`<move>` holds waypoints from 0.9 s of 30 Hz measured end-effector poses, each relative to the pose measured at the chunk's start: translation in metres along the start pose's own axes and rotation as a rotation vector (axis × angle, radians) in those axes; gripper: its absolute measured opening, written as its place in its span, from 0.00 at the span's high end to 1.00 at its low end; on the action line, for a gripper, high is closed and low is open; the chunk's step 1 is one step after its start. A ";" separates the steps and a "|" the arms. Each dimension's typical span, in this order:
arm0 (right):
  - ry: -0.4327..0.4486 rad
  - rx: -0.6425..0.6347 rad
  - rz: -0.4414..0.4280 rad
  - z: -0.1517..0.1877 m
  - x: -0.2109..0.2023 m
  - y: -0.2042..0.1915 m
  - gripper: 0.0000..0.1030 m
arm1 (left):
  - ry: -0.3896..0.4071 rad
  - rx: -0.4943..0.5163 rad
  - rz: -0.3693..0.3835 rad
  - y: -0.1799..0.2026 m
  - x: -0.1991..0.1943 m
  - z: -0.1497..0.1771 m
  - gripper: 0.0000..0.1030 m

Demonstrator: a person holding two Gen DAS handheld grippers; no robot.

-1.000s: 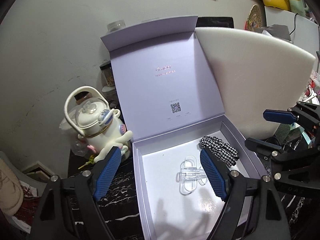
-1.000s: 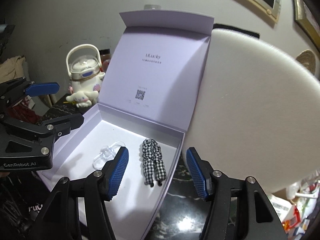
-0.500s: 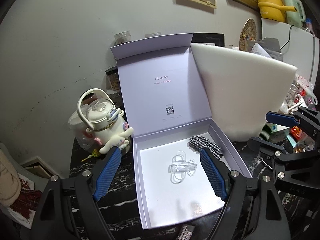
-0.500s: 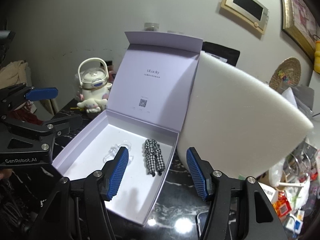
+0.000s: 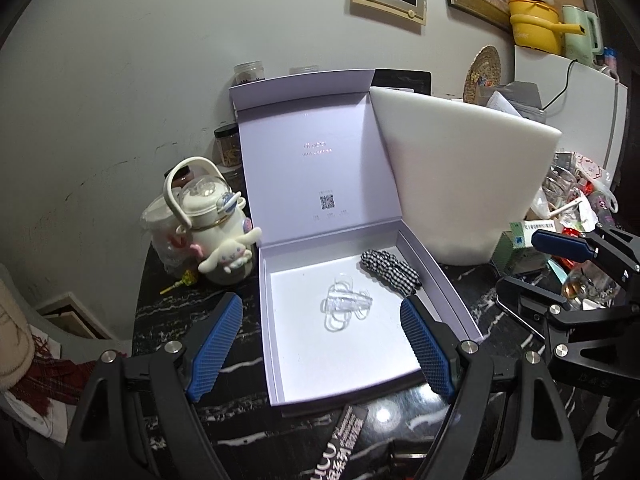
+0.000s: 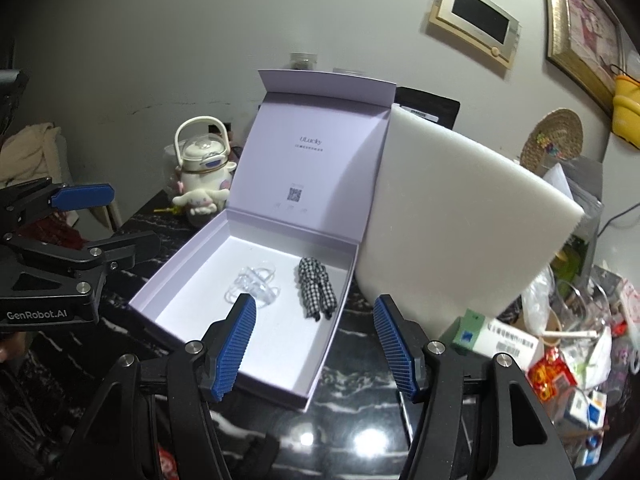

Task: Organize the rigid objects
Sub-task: 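Lift both open grippers out of the lavender box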

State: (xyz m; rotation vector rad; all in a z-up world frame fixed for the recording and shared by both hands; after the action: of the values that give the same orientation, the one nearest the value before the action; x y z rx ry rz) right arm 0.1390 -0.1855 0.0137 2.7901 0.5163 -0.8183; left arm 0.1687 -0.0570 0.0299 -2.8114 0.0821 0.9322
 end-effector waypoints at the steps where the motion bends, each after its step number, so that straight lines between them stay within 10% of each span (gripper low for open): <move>1: 0.000 0.002 -0.001 0.002 -0.003 -0.002 0.40 | -0.001 -0.001 0.005 0.001 -0.004 0.004 0.21; 27: -0.090 0.066 0.013 0.092 -0.030 -0.033 0.37 | -0.086 0.004 0.103 0.016 -0.045 0.095 0.21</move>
State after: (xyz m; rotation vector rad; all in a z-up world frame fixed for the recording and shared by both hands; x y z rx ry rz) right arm 0.0577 -0.1890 -0.0487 2.7973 0.4641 -0.9697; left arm 0.0746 -0.0549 -0.0206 -2.7819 0.2180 1.0731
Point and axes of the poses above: each gripper's, at about its wrist camera, not at the fingertips, and x roughly the way its jaws point, y to its right, z to its underside, the point moved 8 cm from there along x, roughly the way its jaws point, and after that the axes turned 6 degrees about -z, right-handed, at the moved point
